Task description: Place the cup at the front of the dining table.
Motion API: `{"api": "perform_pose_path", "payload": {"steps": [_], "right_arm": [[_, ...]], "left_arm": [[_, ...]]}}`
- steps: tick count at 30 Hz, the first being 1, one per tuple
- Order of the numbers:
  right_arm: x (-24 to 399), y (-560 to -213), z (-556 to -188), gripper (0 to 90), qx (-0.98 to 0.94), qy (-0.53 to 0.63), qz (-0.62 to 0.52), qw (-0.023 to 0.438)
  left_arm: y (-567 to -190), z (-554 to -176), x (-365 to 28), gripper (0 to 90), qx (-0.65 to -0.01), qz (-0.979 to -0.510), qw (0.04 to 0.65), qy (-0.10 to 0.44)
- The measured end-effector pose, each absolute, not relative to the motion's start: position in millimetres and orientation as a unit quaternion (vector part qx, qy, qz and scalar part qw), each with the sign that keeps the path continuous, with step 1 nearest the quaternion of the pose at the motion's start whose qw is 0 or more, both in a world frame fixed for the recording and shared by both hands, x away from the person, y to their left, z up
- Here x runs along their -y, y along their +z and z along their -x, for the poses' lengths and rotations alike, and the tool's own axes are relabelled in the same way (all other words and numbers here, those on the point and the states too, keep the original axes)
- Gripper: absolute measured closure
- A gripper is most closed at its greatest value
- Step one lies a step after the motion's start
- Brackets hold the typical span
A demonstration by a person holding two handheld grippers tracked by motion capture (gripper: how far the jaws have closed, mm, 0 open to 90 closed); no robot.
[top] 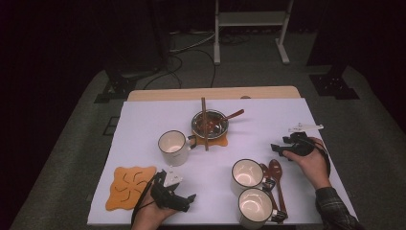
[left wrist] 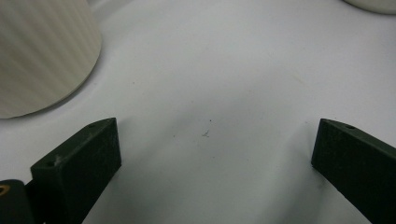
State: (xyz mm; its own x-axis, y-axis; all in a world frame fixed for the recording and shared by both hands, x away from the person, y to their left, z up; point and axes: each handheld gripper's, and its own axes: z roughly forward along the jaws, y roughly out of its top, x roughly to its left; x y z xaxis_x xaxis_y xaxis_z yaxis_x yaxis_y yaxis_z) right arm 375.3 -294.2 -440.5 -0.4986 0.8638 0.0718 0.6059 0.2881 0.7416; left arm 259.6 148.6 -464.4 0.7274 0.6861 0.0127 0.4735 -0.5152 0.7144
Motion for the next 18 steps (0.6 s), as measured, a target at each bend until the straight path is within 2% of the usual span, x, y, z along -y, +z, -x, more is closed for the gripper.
{"api": "perform_pose_path", "payload": {"steps": [18], "right_arm": [[295, -456, -379, 28.7, -0.789, 0.345, -0.480, 0.170]], "left_arm": [[-464, -260, -149, 0.3, -0.338, -0.858, 0.358, 0.148]]}}
